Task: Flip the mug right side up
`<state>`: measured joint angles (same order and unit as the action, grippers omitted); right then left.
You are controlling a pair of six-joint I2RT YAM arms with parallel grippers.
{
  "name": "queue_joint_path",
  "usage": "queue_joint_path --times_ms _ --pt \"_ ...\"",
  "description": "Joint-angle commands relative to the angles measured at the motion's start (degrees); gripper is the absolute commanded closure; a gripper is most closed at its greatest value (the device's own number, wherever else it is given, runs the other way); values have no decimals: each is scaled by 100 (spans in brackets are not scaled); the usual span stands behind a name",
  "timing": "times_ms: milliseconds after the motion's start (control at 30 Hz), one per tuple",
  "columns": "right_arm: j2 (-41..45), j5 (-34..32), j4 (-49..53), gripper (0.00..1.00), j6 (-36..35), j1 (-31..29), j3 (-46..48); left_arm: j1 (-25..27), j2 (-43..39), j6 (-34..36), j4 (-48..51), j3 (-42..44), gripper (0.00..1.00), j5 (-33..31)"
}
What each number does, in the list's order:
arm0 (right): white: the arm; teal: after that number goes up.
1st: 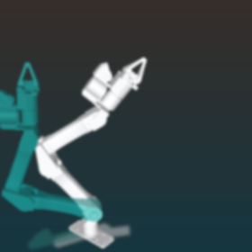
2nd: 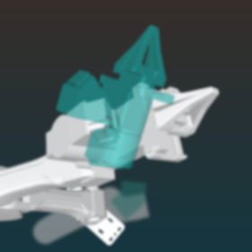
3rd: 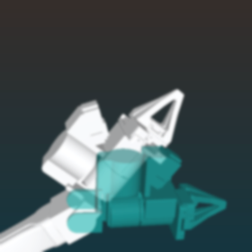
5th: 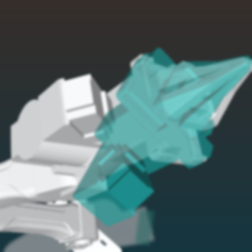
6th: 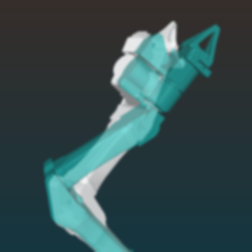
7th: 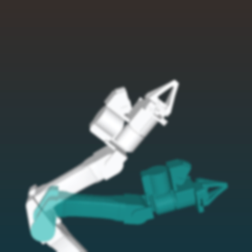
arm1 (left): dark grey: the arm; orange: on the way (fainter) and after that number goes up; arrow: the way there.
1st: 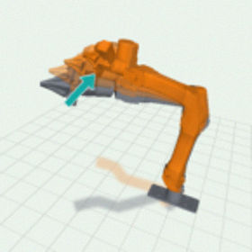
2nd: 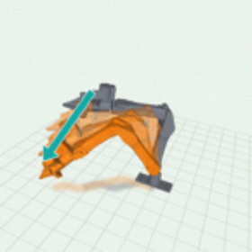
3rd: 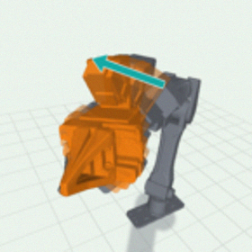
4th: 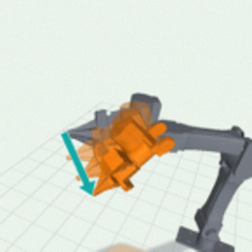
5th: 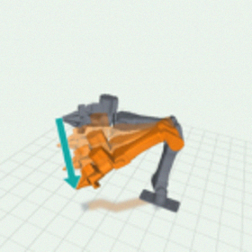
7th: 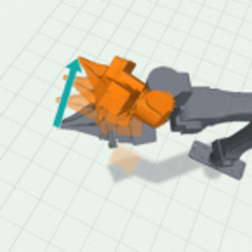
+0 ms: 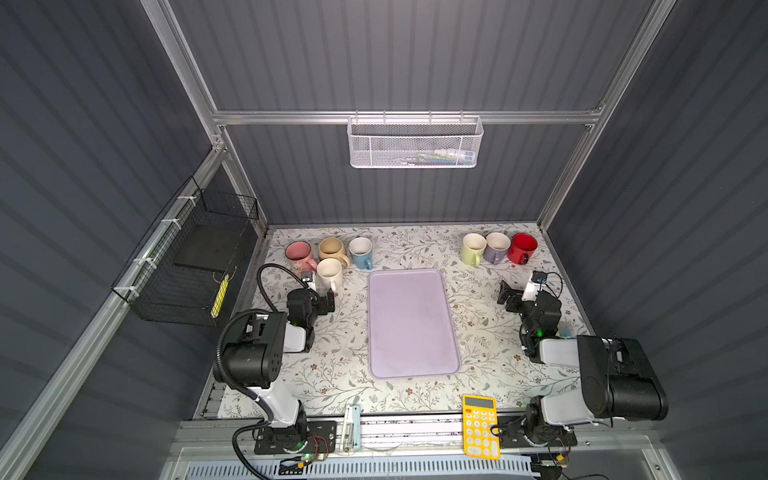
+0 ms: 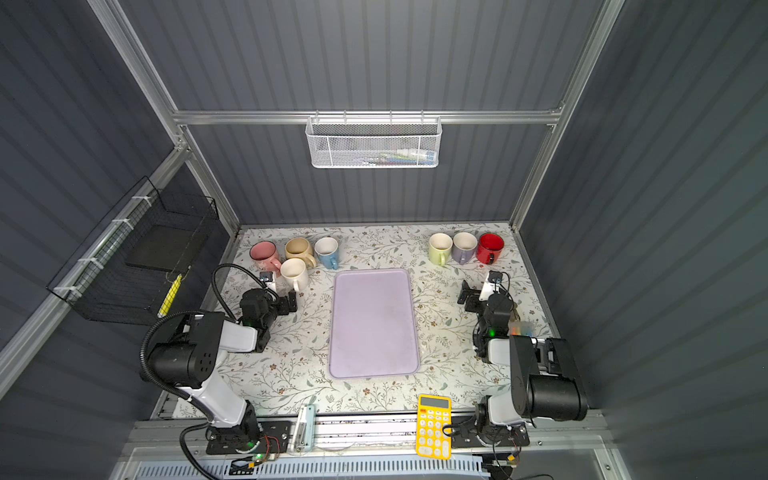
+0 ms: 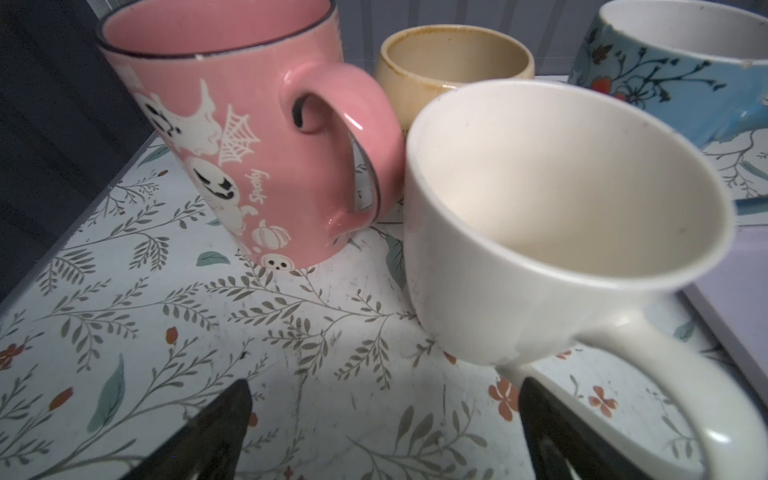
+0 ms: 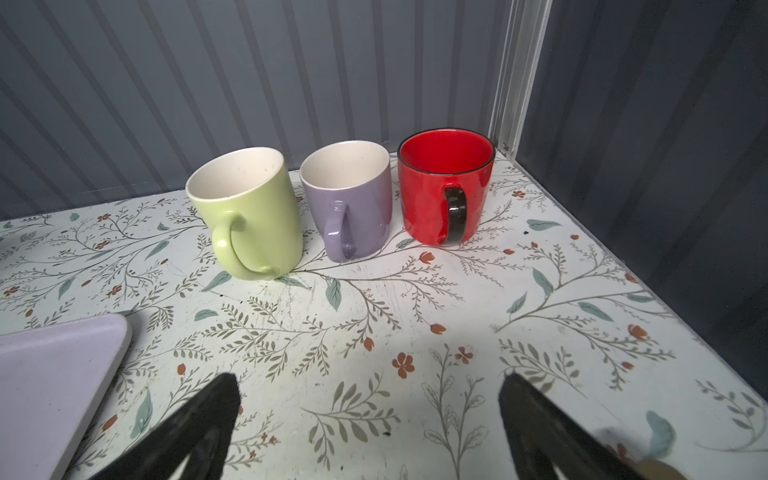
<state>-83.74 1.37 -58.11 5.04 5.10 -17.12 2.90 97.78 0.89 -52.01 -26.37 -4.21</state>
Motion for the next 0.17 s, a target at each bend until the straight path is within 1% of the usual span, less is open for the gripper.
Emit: queue_joint_path --times_ms 0,133 --pt "28 55 72 1 -23 26 -73 -35 56 96 24 -85 0 75" --pt "27 44 71 1 -24 26 -72 -35 57 87 28 -83 0 69"
